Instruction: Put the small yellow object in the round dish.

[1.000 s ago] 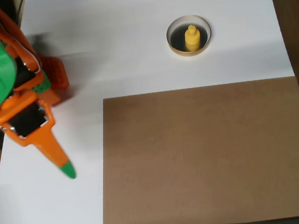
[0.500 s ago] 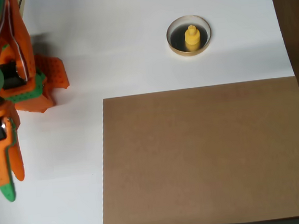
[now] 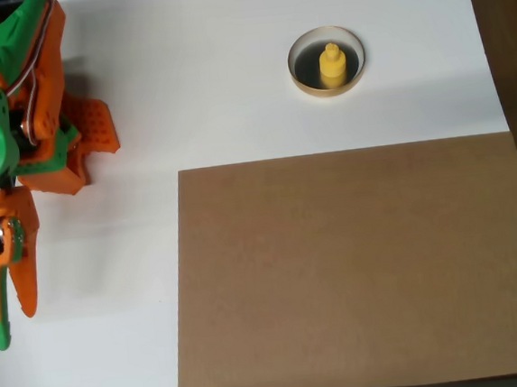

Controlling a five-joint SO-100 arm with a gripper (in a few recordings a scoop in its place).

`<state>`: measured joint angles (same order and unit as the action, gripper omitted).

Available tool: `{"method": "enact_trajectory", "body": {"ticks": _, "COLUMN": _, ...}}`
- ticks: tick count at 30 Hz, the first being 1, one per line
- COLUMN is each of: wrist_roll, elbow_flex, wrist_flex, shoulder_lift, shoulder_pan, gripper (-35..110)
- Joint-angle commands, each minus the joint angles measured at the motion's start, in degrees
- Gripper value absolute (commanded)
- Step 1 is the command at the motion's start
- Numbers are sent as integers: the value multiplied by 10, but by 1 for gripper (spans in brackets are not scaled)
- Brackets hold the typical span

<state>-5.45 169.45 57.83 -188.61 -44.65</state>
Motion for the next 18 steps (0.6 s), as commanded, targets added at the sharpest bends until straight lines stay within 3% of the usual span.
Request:
{"method": "enact_trajectory", "body": {"ticks": 1, "wrist_roll": -2, "elbow_flex": 11, "wrist_flex": -11, "shoulder_lift": -20, "shoulder_pan": -7, "gripper": 25}}
{"method": "enact_trajectory", "body": {"ticks": 7, "wrist_roll": -6, "elbow_flex": 20, "wrist_flex": -20, "shoulder_lift": -20, "shoulder_pan": 0, "gripper": 25}}
{"method": "enact_trajectory", "body": {"ticks": 14, "wrist_roll": 15, "elbow_flex": 32, "wrist_flex": -59, "shoulder_lift": -20, "shoulder_pan": -3, "gripper": 16}}
{"method": "enact_trajectory", "body": {"ticks": 18, "wrist_roll": 23, "elbow_flex": 33, "wrist_flex": -61, "shoulder_lift": -20, "shoulder_pan": -12, "gripper": 20}}
